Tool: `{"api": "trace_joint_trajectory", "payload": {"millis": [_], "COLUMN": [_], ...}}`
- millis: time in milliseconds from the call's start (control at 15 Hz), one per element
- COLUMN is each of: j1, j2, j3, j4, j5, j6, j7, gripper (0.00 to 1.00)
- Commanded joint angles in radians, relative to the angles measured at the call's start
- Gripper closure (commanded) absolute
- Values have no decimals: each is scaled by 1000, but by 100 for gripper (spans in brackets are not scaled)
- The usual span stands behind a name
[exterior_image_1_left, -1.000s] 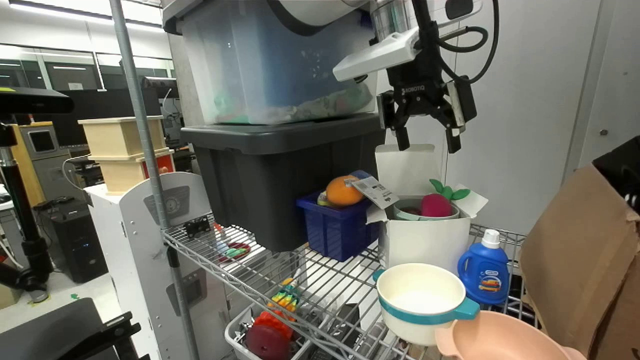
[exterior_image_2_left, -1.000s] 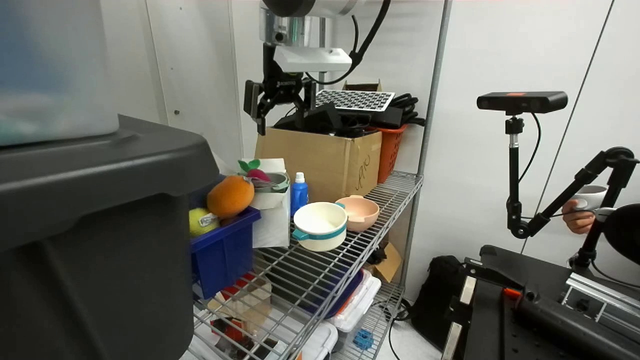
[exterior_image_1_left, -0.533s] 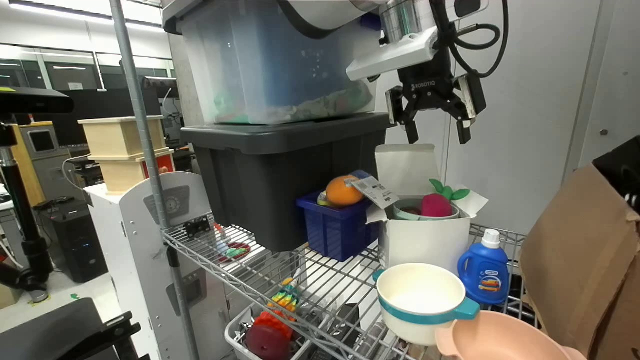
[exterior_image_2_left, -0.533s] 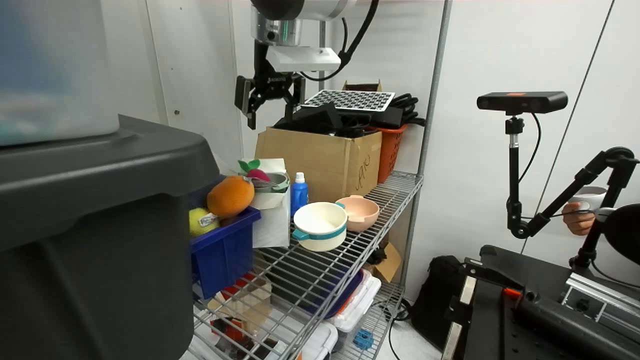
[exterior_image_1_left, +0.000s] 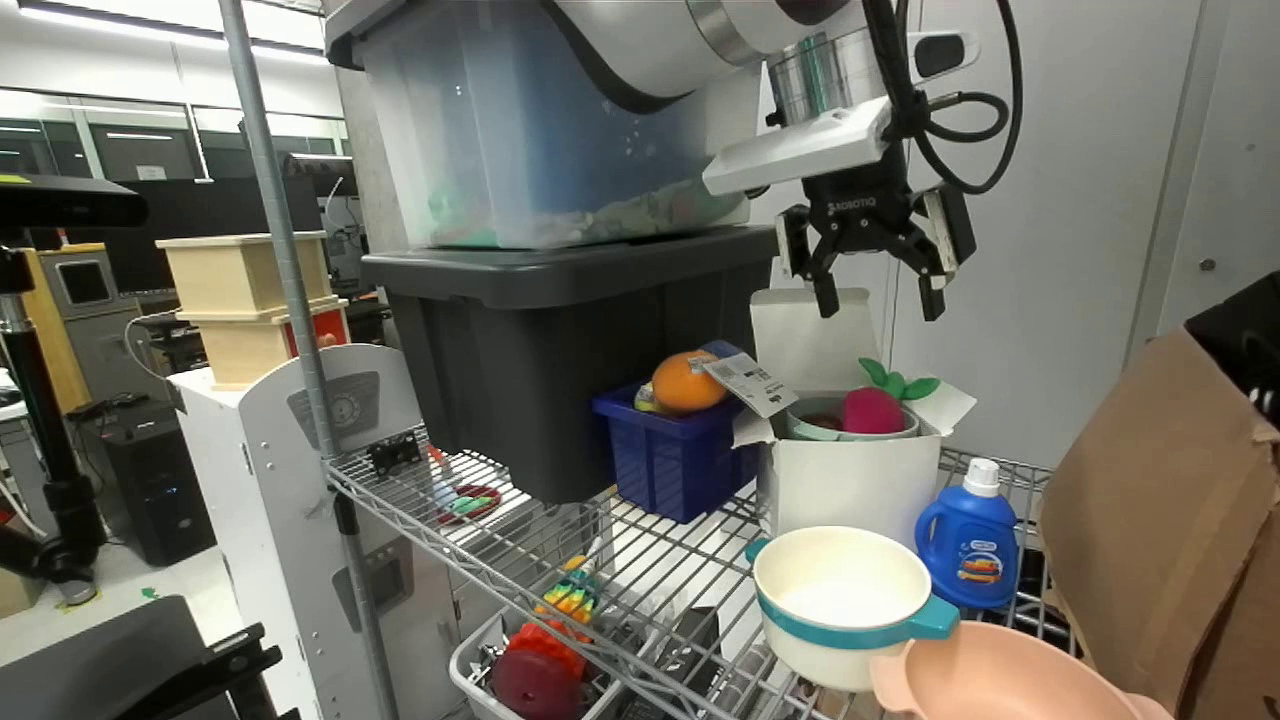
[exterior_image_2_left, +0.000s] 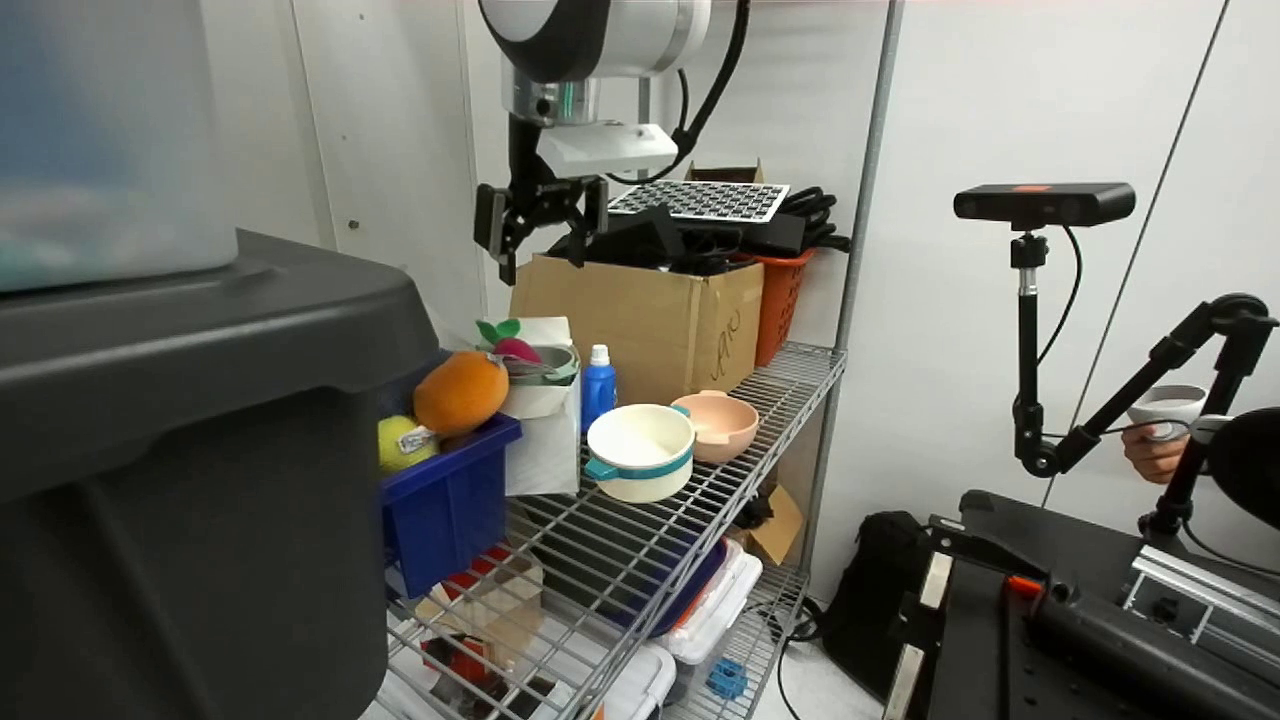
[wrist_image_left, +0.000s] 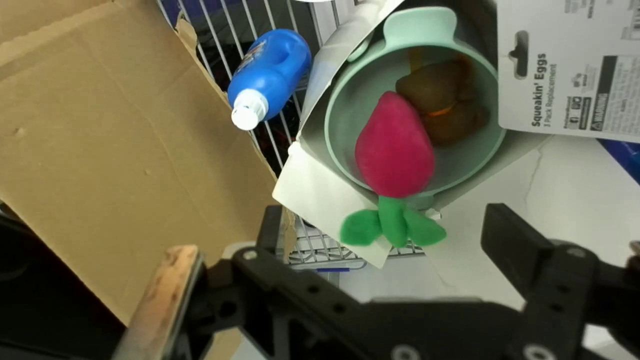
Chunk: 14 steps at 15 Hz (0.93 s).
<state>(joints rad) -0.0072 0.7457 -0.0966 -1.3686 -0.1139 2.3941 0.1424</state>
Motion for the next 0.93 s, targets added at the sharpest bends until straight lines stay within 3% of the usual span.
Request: {"api": "trace_joint_trajectory", "payload": {"millis": [0, 867], "j1": [-11, -8], "j2": [38, 80], "j3": [3, 22], "j4": [41, 44], "j5": [8, 25], "j6": [-2, 29], "j7": [-24, -15], "gripper": [0, 0]}}
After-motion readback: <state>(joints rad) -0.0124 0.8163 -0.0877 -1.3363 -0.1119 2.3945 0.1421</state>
